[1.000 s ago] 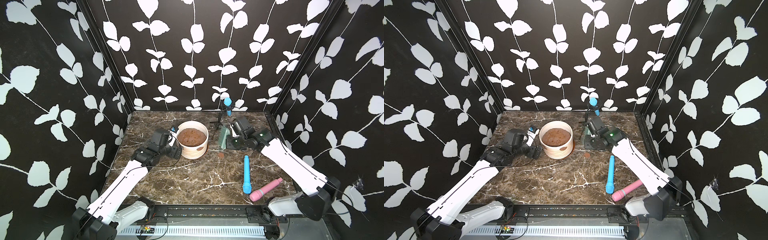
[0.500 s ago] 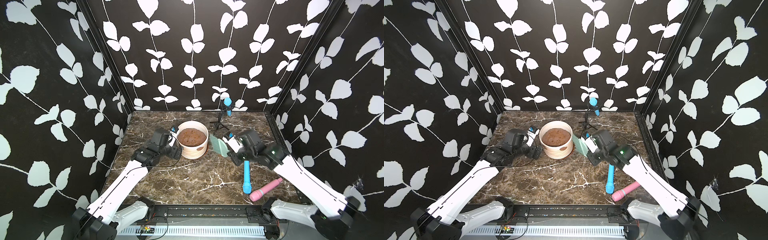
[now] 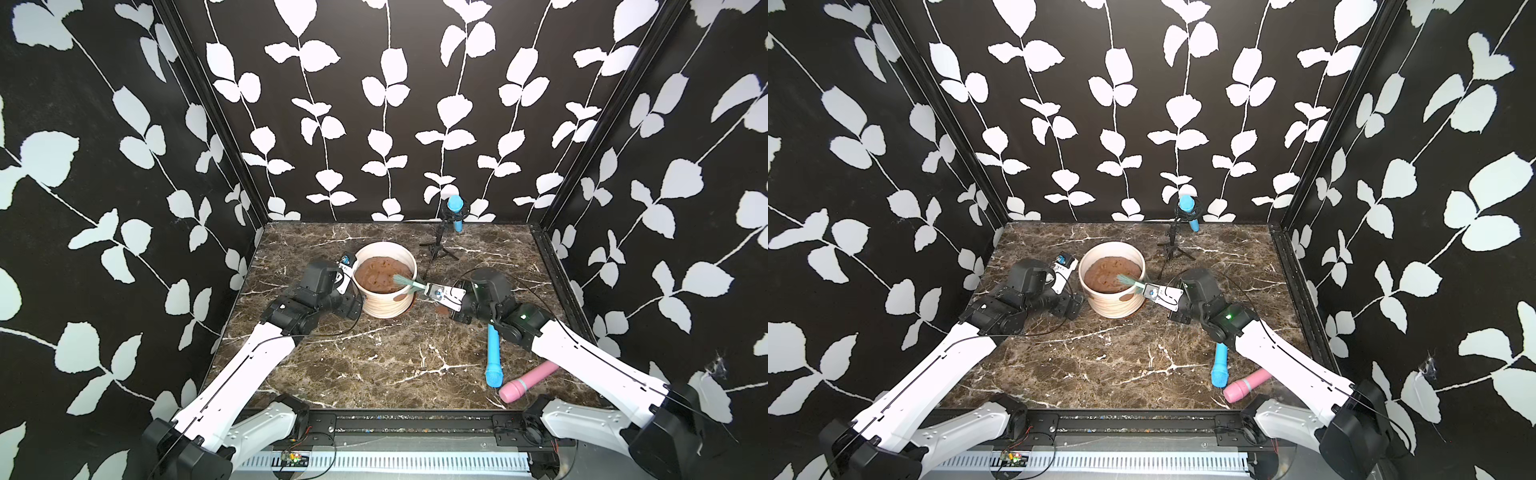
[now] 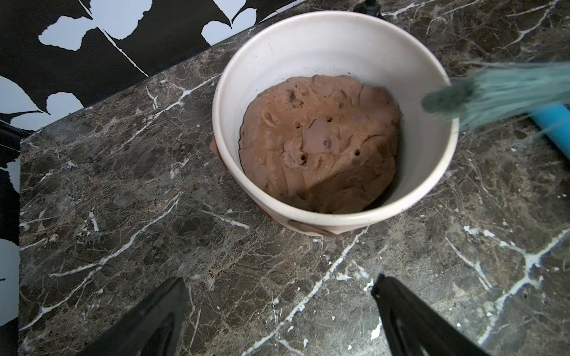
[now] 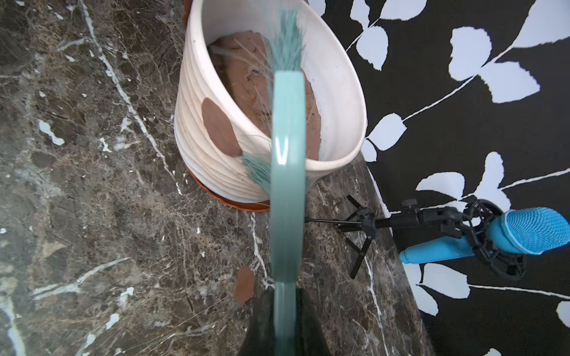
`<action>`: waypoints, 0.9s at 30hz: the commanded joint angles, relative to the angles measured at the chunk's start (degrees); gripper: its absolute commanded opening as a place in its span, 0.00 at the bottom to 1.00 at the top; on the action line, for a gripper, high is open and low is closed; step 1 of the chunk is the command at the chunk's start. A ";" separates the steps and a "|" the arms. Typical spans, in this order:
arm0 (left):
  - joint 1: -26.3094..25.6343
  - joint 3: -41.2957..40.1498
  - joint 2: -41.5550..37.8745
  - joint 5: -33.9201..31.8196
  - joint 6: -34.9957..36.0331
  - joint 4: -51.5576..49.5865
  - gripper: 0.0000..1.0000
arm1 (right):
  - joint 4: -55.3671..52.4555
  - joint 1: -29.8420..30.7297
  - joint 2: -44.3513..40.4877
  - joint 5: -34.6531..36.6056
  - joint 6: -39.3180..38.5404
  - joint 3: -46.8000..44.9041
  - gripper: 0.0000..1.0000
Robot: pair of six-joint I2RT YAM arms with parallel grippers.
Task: Scrub the dried mud off the ceramic pot
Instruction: Brush off the soil from the pot.
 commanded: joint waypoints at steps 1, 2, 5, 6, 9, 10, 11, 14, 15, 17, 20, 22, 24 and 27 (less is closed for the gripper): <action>-0.08 -0.49 -0.86 -0.31 0.37 0.87 0.98 | 8.19 0.65 -0.32 -6.58 -1.33 1.25 0.00; -0.10 -0.42 -0.77 -0.31 0.42 0.88 0.98 | 8.24 0.91 -0.45 -6.96 -1.02 1.13 0.00; -0.09 -0.64 -0.66 -0.35 0.17 0.82 0.98 | 9.81 2.17 -1.31 -7.52 0.84 0.25 0.00; -0.09 -0.64 -0.65 -0.39 0.11 0.85 0.98 | 10.06 2.53 -1.32 -7.78 1.22 0.04 0.00; -0.05 -0.33 -0.33 -0.16 0.10 0.88 0.98 | 9.89 3.72 -1.06 -7.41 1.85 0.09 0.00; -0.10 -0.33 -0.20 -0.14 0.14 0.87 0.98 | 9.93 4.16 -0.86 -7.14 2.02 0.09 0.00; -0.07 -0.39 -0.17 -0.18 0.08 0.82 0.98 | 9.92 4.65 -0.56 -6.74 2.30 0.15 0.00; -0.08 -0.45 -0.38 -0.89 -0.24 0.87 0.98 | 9.38 6.29 -0.02 -6.75 2.78 0.67 0.00; -0.06 -0.37 -0.38 -0.91 -0.23 0.96 0.98 | 9.24 6.77 0.20 -6.85 2.91 0.72 0.00; -0.08 -0.31 -0.38 -1.01 -0.24 0.96 0.98 | 8.69 7.76 0.33 -7.06 3.31 0.74 0.00; -0.09 -0.47 -0.61 -1.64 -0.39 0.97 0.98 | 8.19 8.42 0.50 -7.55 4.41 0.55 0.00; -0.09 -0.45 -0.72 -1.53 -0.47 1.19 0.98 | 7.36 8.81 0.54 -7.83 4.90 -0.04 0.00; -0.11 -0.45 -0.82 -1.58 -0.46 1.16 0.98 | 5.74 9.05 0.38 -7.75 5.50 -0.57 0.00; -0.10 -0.86 -1.17 -1.04 -0.41 1.48 0.98 | 2.58 9.06 -1.05 -6.70 6.80 -1.01 0.00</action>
